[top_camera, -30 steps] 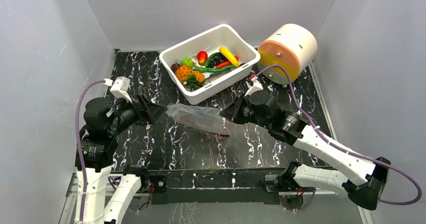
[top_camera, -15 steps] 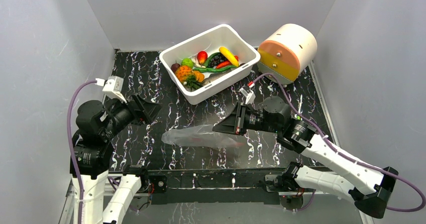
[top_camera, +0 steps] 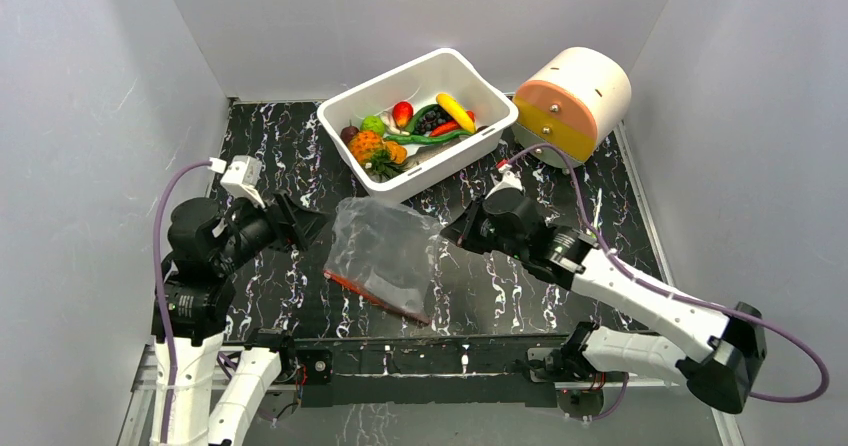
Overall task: Place the food in the zip-top bag and seal the zipper
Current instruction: Place the zipper food storage bag at the center of the board.
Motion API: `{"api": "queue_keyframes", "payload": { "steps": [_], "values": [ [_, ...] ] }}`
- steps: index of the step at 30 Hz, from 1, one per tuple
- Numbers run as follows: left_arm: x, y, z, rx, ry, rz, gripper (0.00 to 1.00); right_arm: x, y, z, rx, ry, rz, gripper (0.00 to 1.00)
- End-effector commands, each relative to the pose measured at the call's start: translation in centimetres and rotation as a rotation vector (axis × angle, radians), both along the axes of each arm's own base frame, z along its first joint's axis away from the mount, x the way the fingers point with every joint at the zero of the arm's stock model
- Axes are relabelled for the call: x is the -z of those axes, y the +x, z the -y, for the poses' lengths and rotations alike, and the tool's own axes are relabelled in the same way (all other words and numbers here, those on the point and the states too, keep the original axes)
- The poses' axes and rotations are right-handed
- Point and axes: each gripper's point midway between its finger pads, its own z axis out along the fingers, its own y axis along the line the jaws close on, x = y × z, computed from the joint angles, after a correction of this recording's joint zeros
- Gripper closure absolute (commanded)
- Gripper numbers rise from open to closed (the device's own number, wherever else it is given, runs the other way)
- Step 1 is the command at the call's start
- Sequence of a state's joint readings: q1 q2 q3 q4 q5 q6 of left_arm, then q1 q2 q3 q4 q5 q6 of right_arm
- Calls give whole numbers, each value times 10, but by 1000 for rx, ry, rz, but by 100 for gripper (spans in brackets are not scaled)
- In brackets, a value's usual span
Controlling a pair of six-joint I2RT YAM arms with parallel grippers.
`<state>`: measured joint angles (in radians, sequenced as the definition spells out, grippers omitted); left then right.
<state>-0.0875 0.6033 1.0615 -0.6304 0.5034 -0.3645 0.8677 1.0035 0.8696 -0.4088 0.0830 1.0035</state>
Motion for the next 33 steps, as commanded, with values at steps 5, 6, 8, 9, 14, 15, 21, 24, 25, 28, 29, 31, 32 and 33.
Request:
{"api": "queue_keyframes", "payload": {
  "steps": [5, 6, 8, 9, 14, 15, 21, 24, 25, 28, 29, 31, 32, 33],
  "values": [
    [30, 7, 4, 56, 38, -14, 36, 35, 52, 24, 103, -288, 82, 100],
    [32, 7, 4, 53, 37, -21, 36, 39, 56, 28, 110, -309, 82, 100],
    [36, 10, 4, 48, 32, -41, 37, 48, 64, 41, 138, -345, 75, 100],
    [38, 11, 4, 44, 28, -51, 38, 52, 67, 47, 151, -364, 70, 100],
    [46, 15, -6, -36, 40, -93, 35, 75, 68, 76, 189, -466, 30, 100],
    [47, 16, -8, -54, 42, -94, 34, 78, 66, 79, 185, -480, 24, 100],
    [43, 16, -15, -115, 26, -99, 31, 71, 51, 81, 131, -490, -10, 68],
    [43, 15, -16, -132, 13, -116, 30, 58, 44, 77, 94, -460, -1, 61],
    [43, 14, -16, -138, 7, -126, 30, 52, 41, 74, 68, -440, 5, 59],
    [43, 12, -16, -148, -7, -154, 29, 39, 32, 66, 10, -397, 19, 57],
    [44, 11, -16, -153, -10, -164, 29, 35, 30, 62, -8, -387, 28, 57],
    [42, 9, -16, -160, -21, -174, 28, 25, 23, 55, -50, -350, 56, 57],
    [41, 9, -17, -166, -26, -177, 28, 20, 20, 50, -70, -330, 71, 57],
    [39, 8, -17, -173, -32, -179, 27, 16, 17, 46, -85, -316, 83, 57]
  ]
}}
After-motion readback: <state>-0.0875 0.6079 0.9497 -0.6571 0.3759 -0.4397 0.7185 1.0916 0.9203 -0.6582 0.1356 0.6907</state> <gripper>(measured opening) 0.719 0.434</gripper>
